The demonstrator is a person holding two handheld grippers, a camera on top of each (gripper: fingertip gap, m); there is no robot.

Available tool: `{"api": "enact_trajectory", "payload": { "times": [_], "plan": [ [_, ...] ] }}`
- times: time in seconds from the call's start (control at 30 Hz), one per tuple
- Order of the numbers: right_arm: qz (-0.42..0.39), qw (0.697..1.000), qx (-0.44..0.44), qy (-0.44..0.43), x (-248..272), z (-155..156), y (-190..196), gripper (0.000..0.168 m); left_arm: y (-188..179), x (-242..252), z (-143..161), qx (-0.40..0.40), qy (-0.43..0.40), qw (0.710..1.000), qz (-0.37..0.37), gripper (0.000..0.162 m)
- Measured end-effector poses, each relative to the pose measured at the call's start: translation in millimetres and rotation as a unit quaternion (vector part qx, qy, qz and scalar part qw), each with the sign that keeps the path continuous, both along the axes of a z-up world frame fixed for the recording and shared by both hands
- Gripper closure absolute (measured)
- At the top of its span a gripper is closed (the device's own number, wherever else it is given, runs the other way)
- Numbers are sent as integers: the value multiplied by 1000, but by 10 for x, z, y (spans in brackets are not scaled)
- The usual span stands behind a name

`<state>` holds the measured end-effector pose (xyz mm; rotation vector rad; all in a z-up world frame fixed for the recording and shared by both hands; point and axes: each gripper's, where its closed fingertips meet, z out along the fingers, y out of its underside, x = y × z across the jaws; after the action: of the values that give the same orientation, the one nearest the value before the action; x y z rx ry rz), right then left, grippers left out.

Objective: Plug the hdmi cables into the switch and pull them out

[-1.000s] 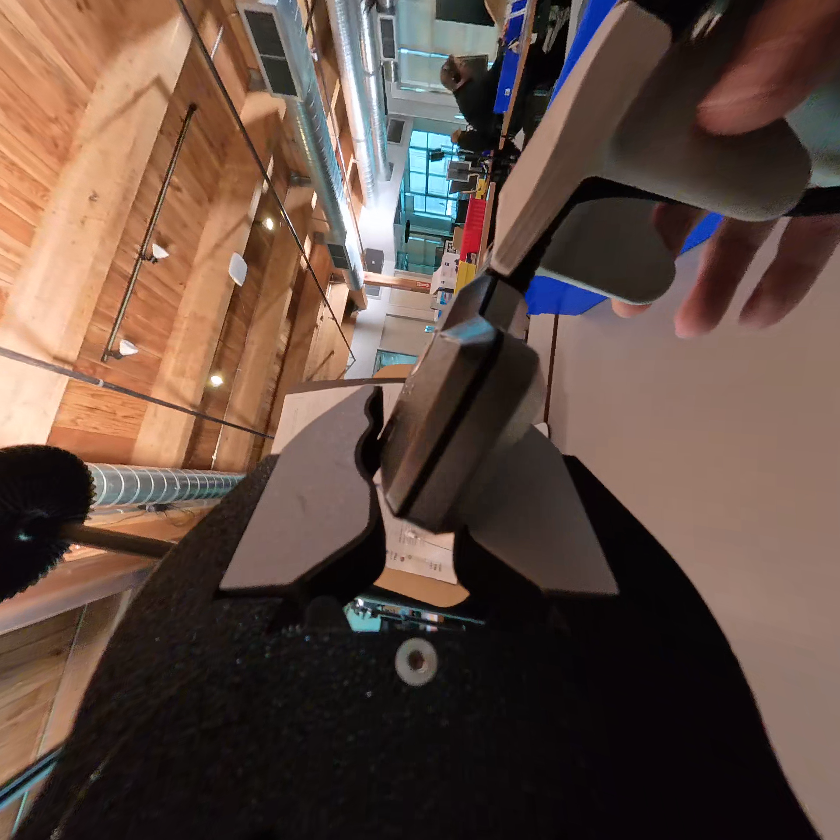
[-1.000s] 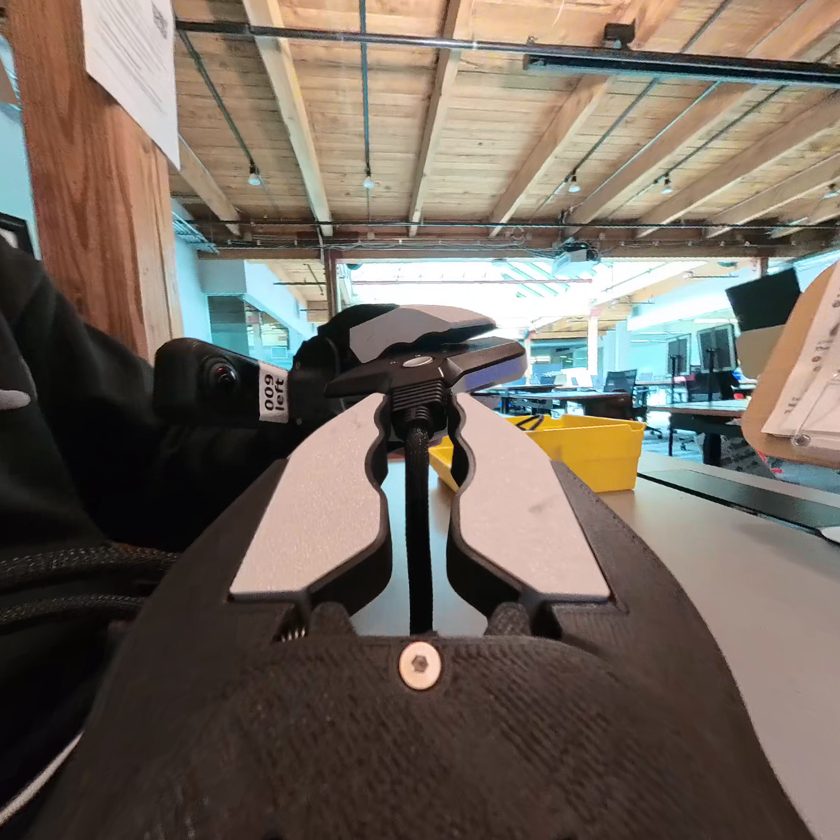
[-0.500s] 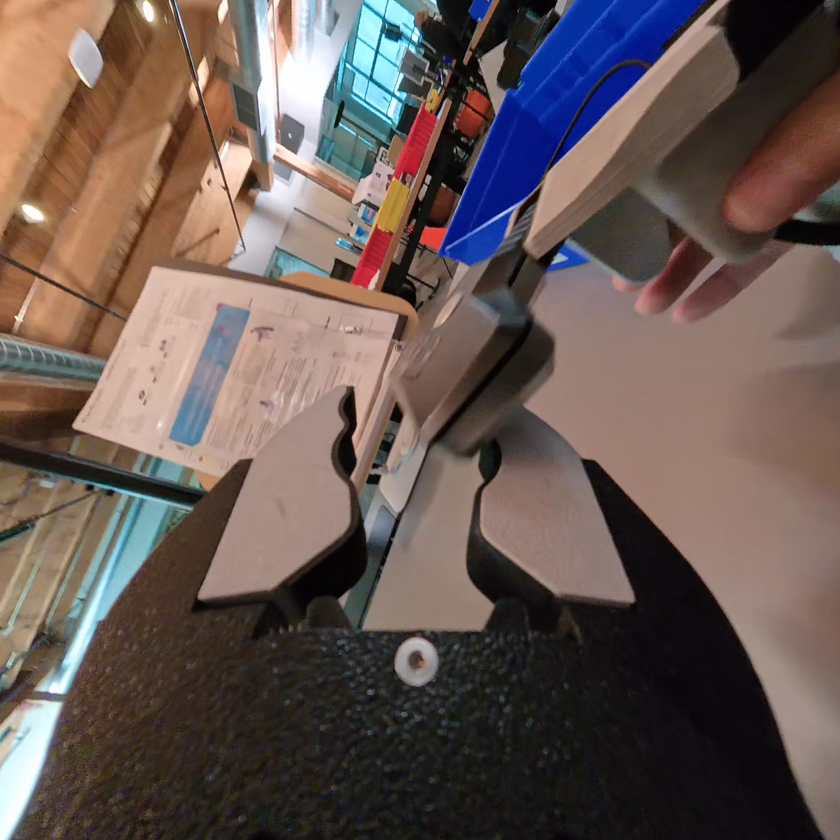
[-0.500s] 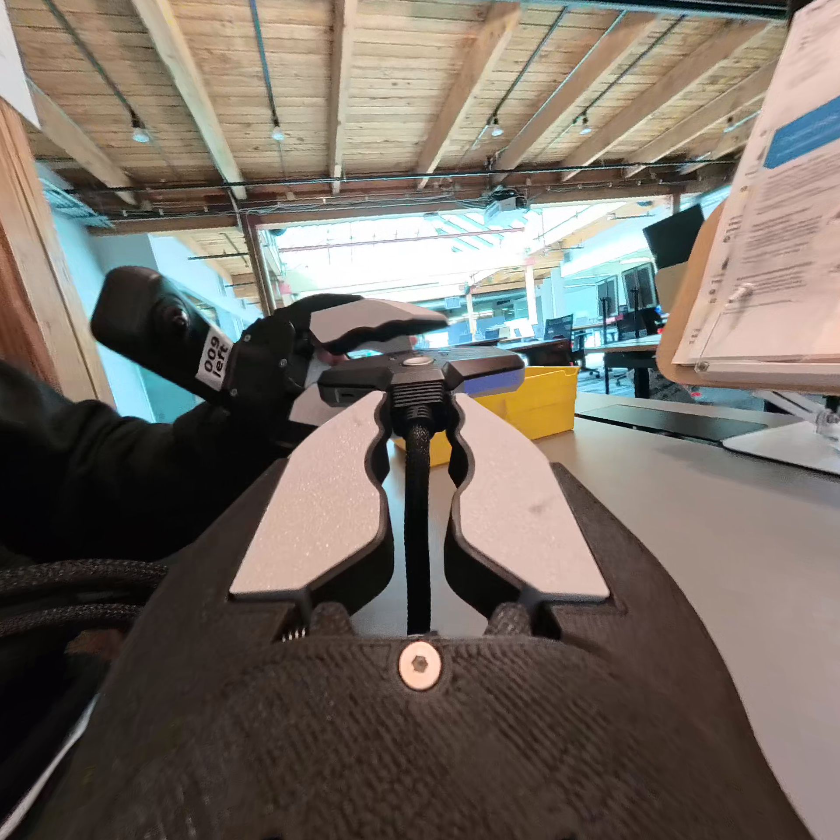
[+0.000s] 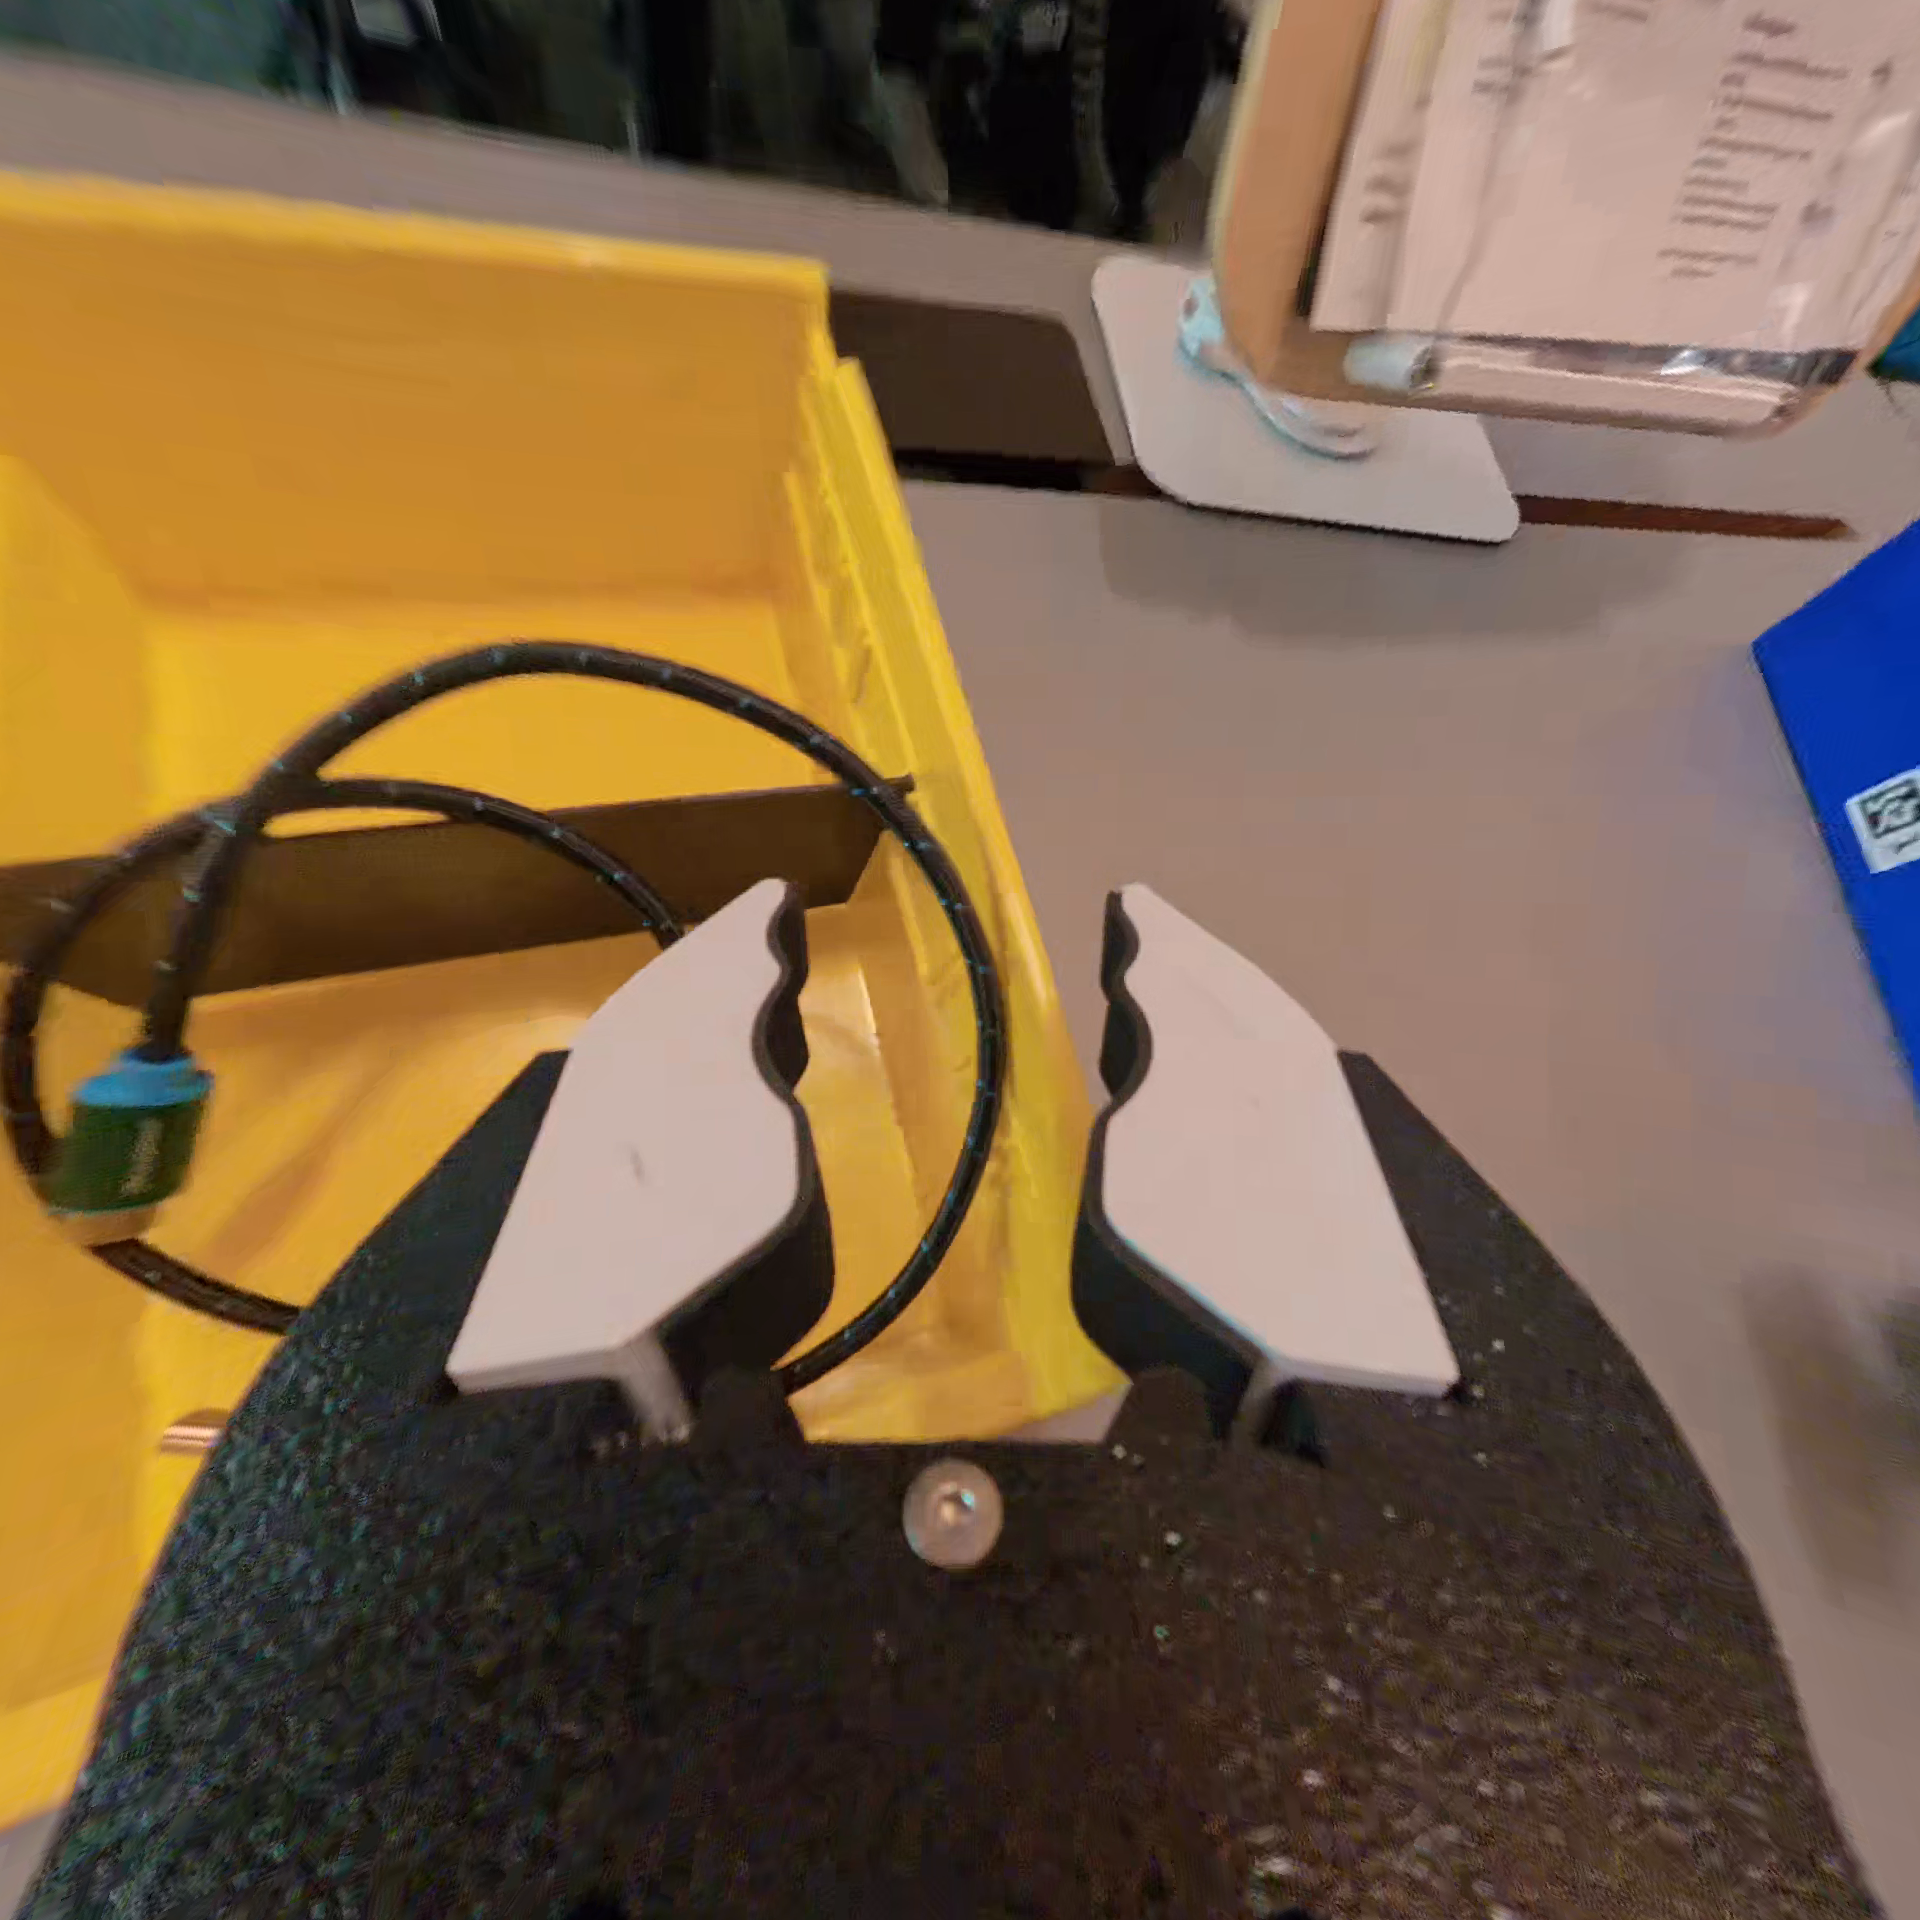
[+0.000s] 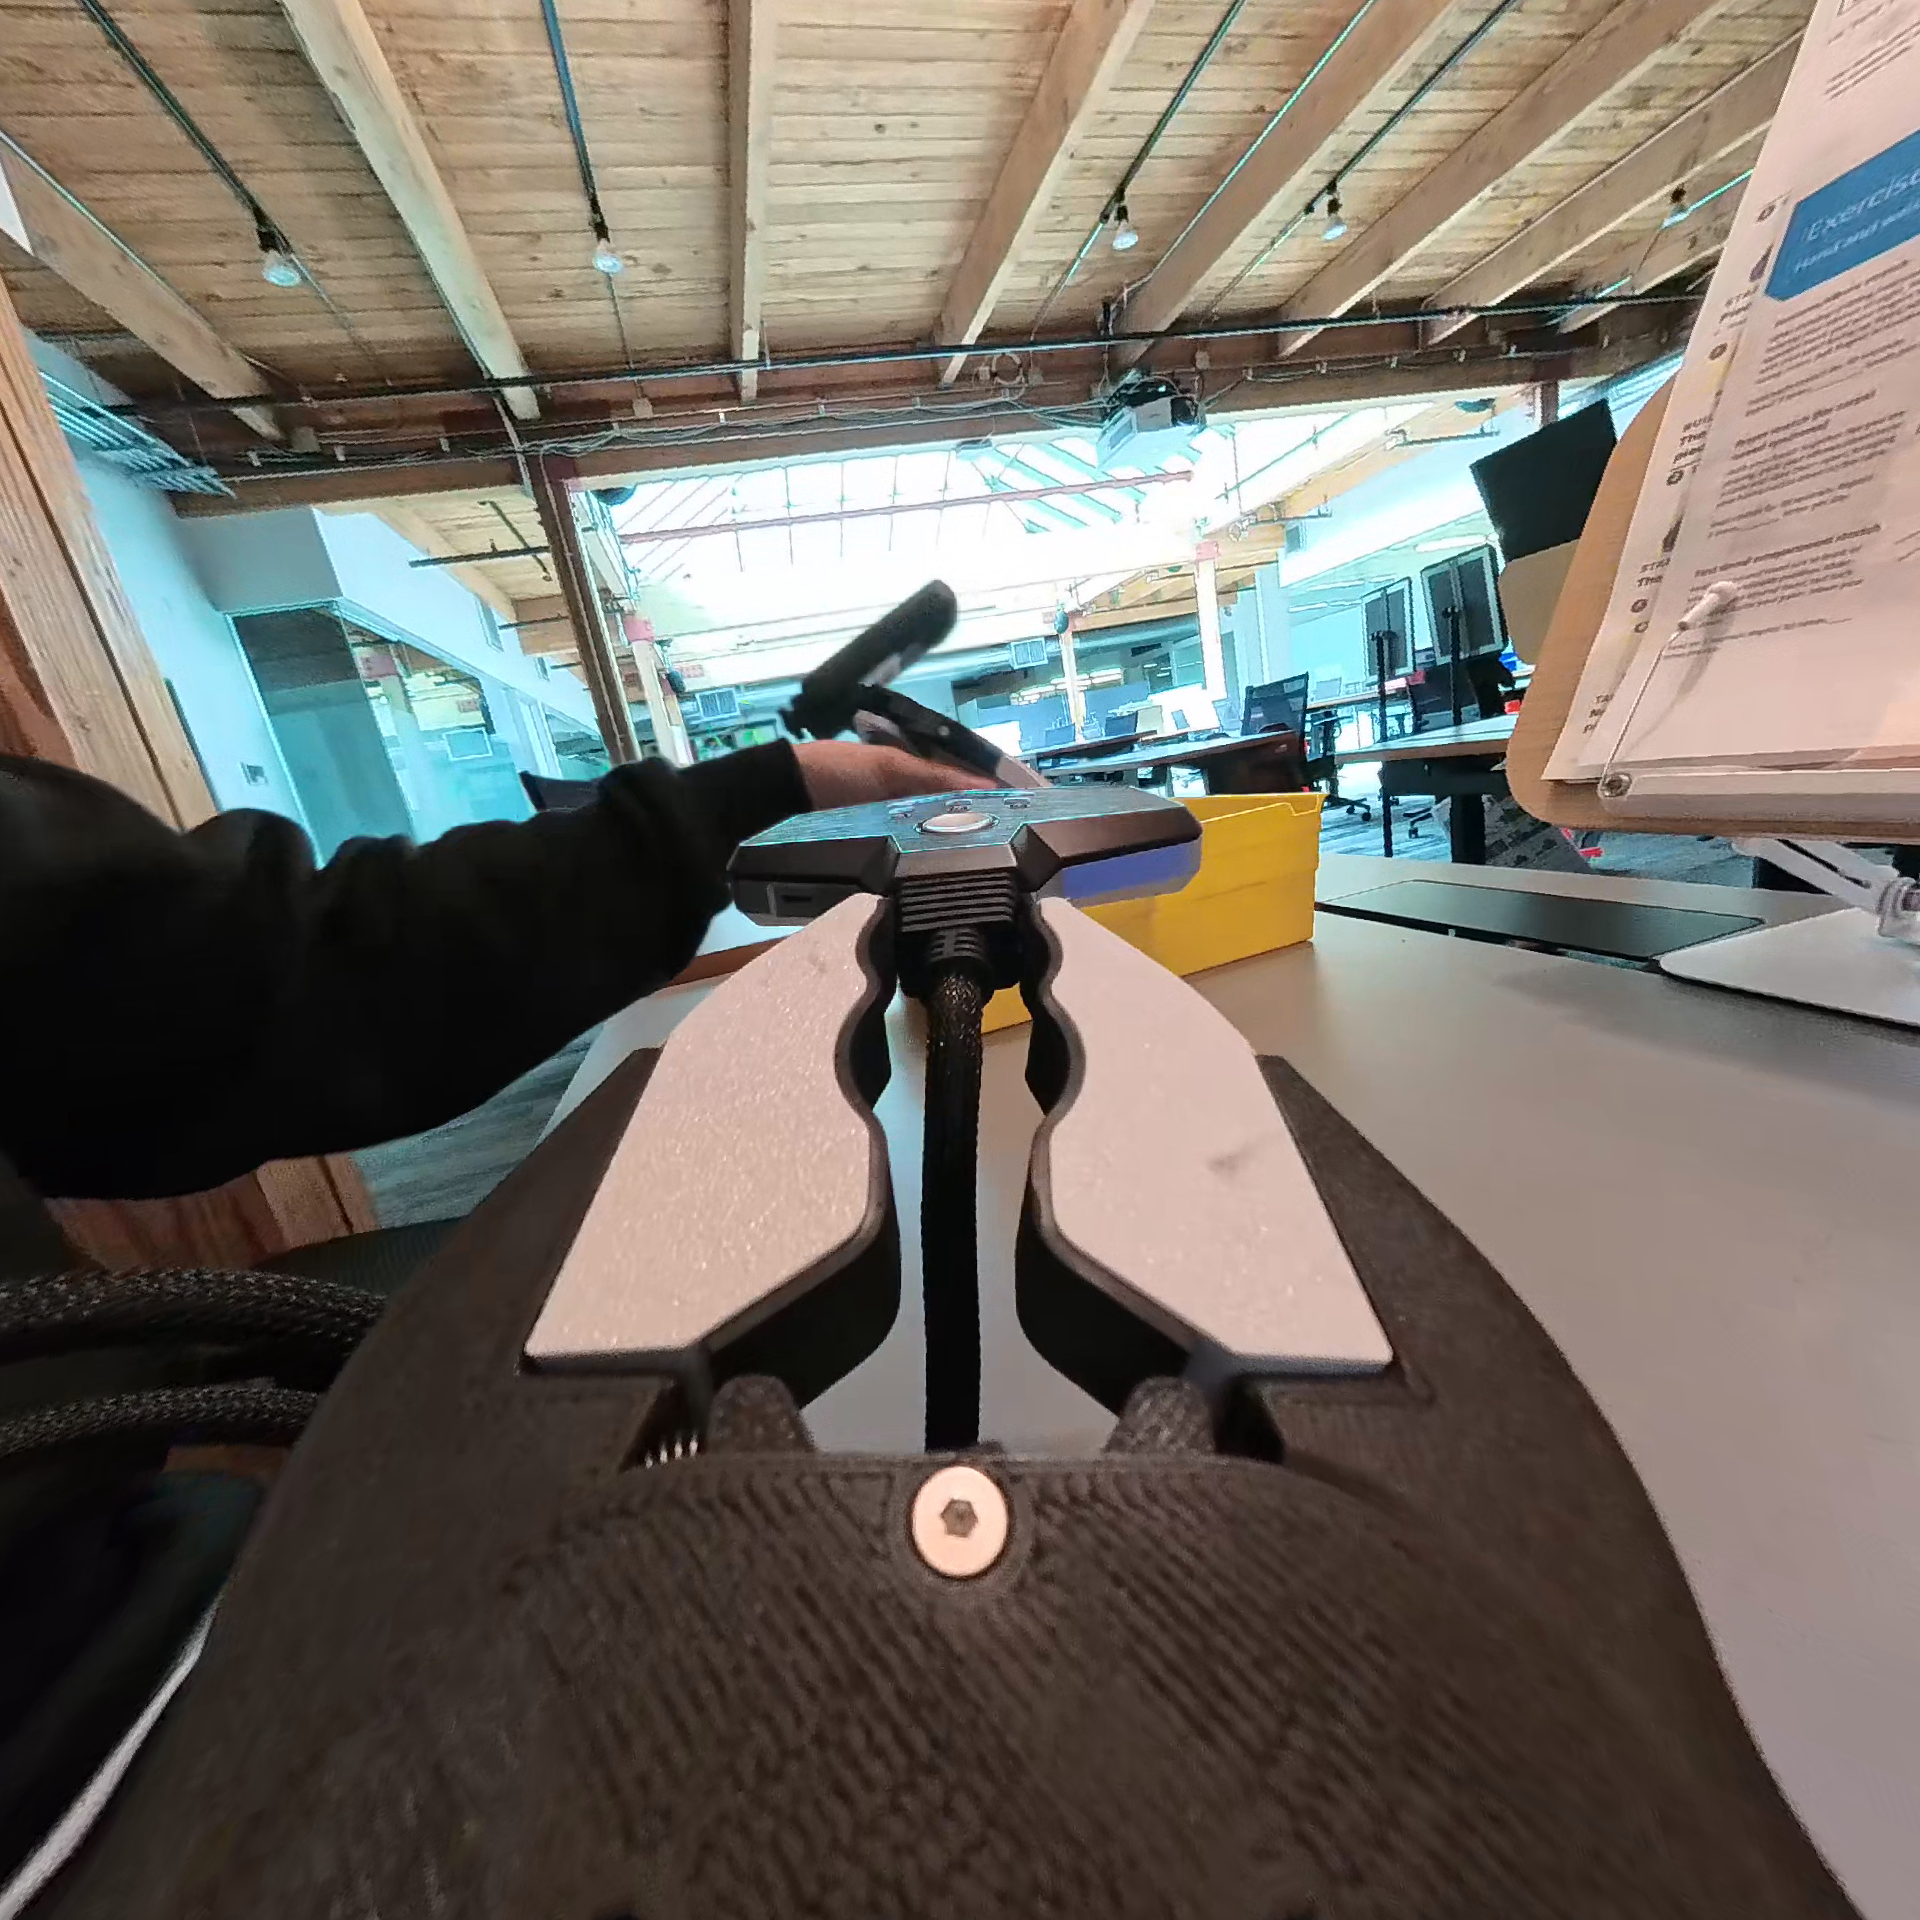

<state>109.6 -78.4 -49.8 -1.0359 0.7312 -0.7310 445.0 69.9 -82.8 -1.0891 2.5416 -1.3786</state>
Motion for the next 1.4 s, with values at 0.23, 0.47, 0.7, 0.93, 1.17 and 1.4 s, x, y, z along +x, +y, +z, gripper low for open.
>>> {"api": "enact_trajectory", "payload": {
  "times": [0.23,0.47,0.7,0.93,1.17,1.4],
  "plan": [
    [9,1000,18,-24,-71,67,-17,146,-239,27,-121,-69,121,990,-22,152],
    [10,997,44,-68,-166,197,-91,146,-1,14,611,-3,-192,981,-1,148],
    [-8,988,45,-144,-345,379,-210,146,-534,-1314,1430,61,-492,830,-256,156],
    [-72,970,112,-202,-610,504,-662,146,-741,-2275,59,153,-474,689,-526,156],
    [-74,973,123,-179,-546,443,-711,146,-456,-2420,-845,167,-455,656,-579,156],
    [-66,977,113,-167,-496,416,-663,146,-205,-2455,-1064,168,-322,718,-594,133]
  ]
}}
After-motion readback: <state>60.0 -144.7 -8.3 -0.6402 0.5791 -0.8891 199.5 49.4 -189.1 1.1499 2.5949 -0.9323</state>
